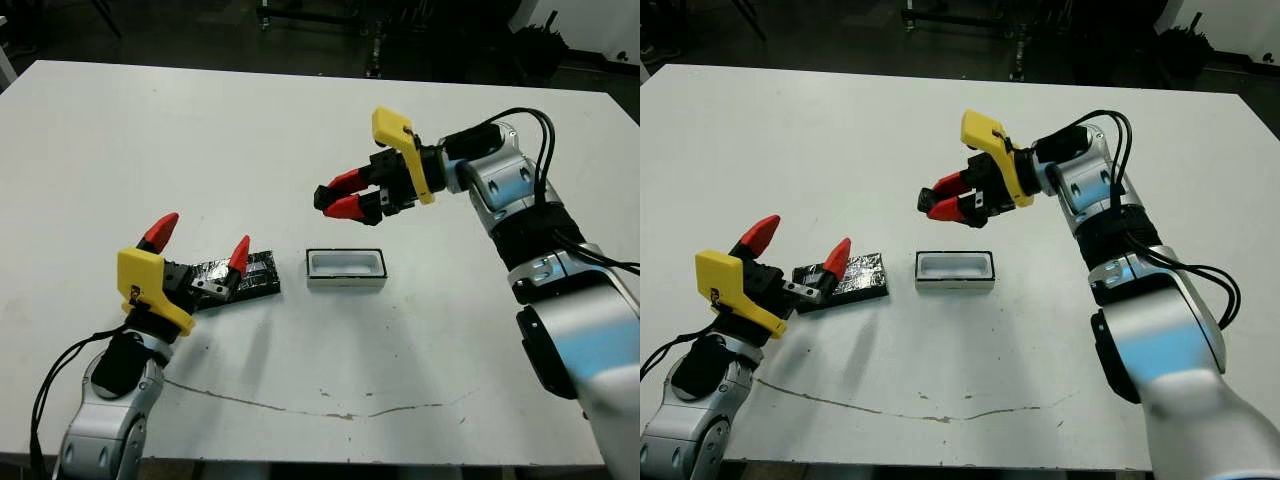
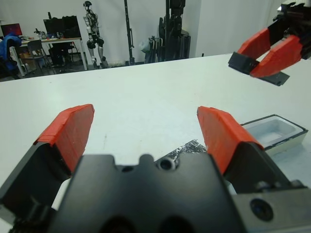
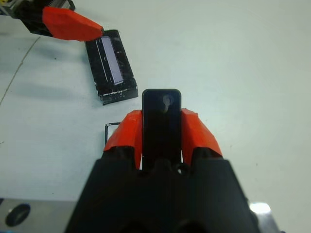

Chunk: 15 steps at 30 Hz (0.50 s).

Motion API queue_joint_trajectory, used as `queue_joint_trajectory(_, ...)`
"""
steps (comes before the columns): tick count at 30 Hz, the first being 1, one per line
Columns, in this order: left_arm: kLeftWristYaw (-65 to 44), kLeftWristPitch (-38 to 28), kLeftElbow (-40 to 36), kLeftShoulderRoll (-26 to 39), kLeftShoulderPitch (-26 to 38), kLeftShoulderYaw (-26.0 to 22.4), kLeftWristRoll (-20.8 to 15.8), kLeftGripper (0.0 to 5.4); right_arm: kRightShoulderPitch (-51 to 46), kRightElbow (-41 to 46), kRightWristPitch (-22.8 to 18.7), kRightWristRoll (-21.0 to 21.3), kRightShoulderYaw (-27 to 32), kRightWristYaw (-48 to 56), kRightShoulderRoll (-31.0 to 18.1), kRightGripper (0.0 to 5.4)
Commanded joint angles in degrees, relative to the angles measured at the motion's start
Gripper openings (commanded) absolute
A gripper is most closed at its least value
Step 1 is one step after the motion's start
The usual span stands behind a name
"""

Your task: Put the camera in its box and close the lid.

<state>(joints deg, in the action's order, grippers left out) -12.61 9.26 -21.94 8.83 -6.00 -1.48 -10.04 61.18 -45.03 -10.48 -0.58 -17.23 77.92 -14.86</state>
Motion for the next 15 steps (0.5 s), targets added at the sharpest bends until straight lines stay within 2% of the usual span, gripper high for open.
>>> queue_joint_trajectory(1,0.4,0.3,-0.1,0.1,-0.5,-0.1,0.2,5.40,-1.4,-0.5,-1.3,0.0,0.0,-0.6,0.7,1.65)
queue_joint_trajectory(9,0.3,-0.1,-0.1,-0.2,-0.8,0.0,-0.1,5.40,-4.0,-0.1,-3.7,-0.3,-0.1,-0.5,2.0,1.65)
queue_joint_trajectory(15,0.4,0.2,-0.3,-0.2,-1.1,-0.1,-0.1,5.40,-5.4,-0.2,-3.0,-0.2,-0.4,-0.4,2.8,1.65)
